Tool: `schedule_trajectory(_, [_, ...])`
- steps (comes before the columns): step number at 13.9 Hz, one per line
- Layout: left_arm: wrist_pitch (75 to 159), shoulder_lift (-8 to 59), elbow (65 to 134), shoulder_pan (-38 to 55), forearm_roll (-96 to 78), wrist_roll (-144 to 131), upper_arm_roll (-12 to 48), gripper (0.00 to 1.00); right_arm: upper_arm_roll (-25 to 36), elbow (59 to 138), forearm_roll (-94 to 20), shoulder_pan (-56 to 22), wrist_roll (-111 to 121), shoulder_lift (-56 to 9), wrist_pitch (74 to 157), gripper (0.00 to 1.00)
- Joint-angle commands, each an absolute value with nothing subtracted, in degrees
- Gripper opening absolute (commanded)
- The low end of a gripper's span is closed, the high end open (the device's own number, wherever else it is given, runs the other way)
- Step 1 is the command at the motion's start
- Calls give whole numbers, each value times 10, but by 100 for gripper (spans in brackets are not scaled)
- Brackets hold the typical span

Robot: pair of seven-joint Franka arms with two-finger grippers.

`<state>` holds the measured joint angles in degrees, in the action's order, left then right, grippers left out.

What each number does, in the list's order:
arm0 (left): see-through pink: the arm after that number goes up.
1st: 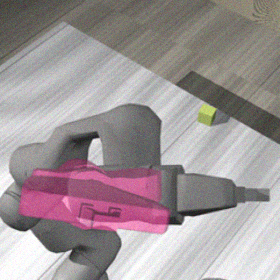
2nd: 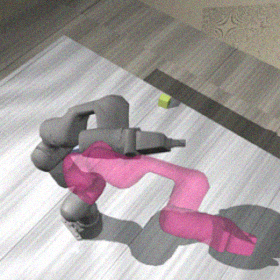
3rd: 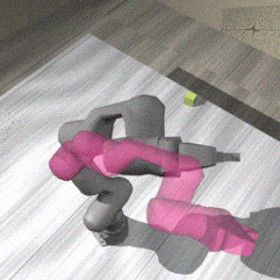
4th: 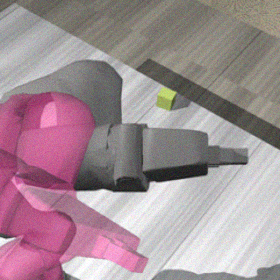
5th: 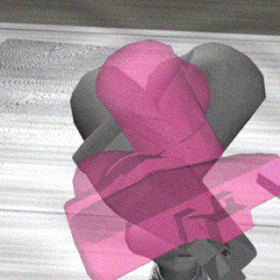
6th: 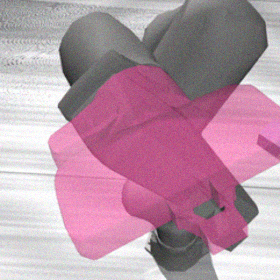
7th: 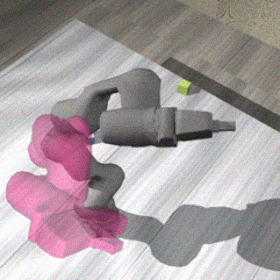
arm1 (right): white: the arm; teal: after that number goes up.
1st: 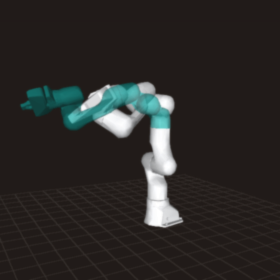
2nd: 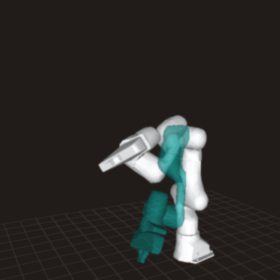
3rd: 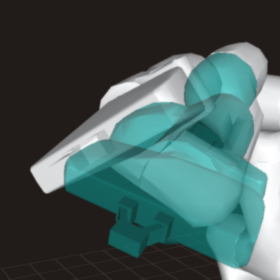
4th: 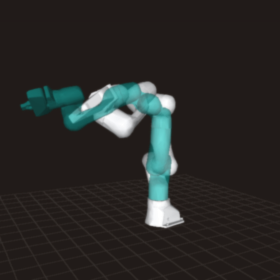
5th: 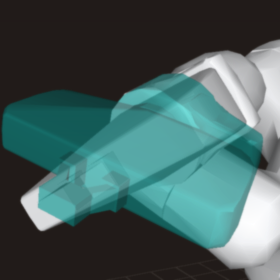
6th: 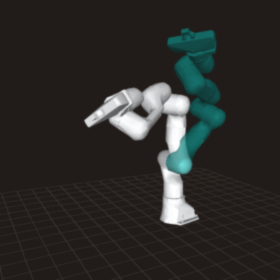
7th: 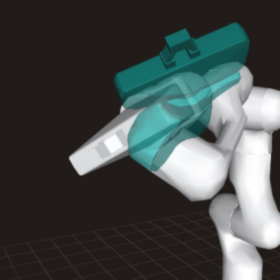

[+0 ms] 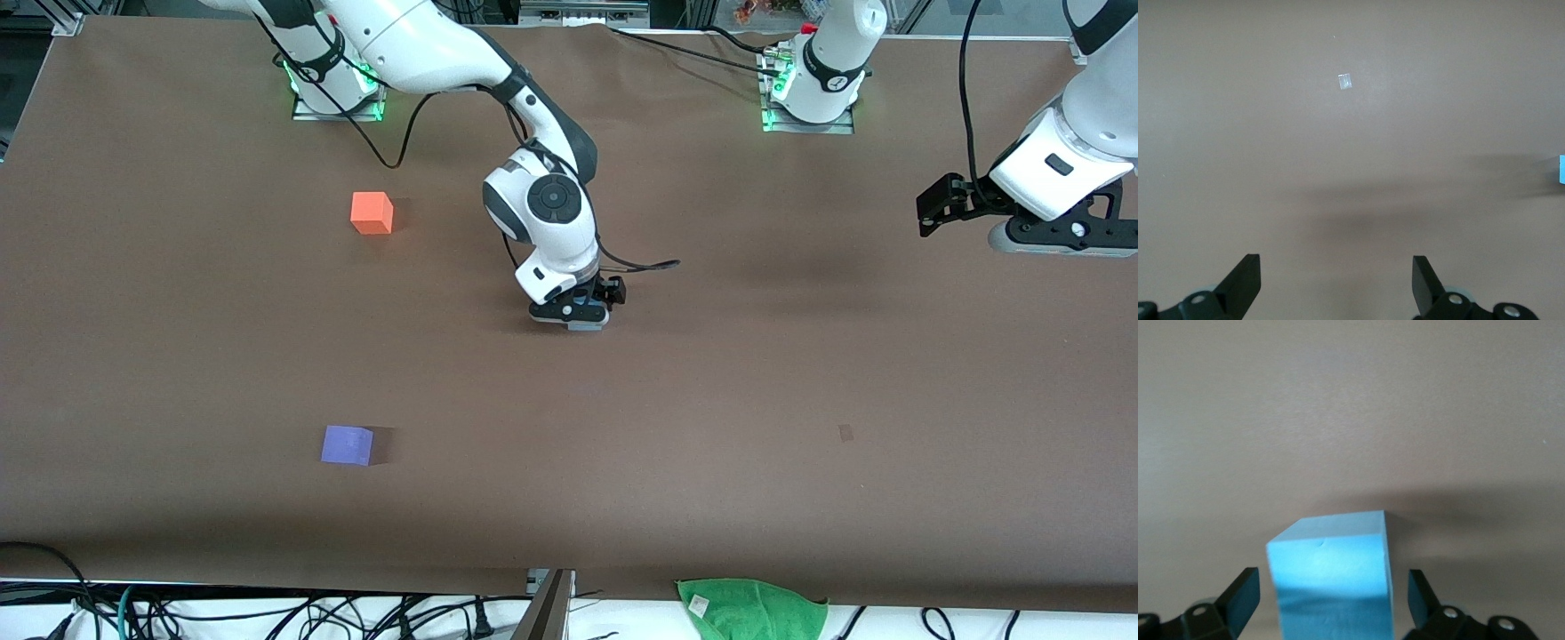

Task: Place blue block between orange and purple blocks
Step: 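Carry the light-blue cube with the right gripper toward the orange cube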

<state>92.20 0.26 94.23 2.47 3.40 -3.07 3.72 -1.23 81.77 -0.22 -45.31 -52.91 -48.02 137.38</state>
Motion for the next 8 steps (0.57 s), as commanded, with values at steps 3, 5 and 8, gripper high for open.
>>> schedule_trajectory(3, [920,9,930,24,38,-22,38,100,-1,795,12,-465,-550,-501,1377,29])
schedule_trajectory(5, [920,9,930,24,38,-23,39,100,1,795,11,-459,-539,-492,1372,12])
schedule_trajectory(8, [920,9,930,24,38,-23,39,100,5,805,10,-436,-499,-463,1351,2])
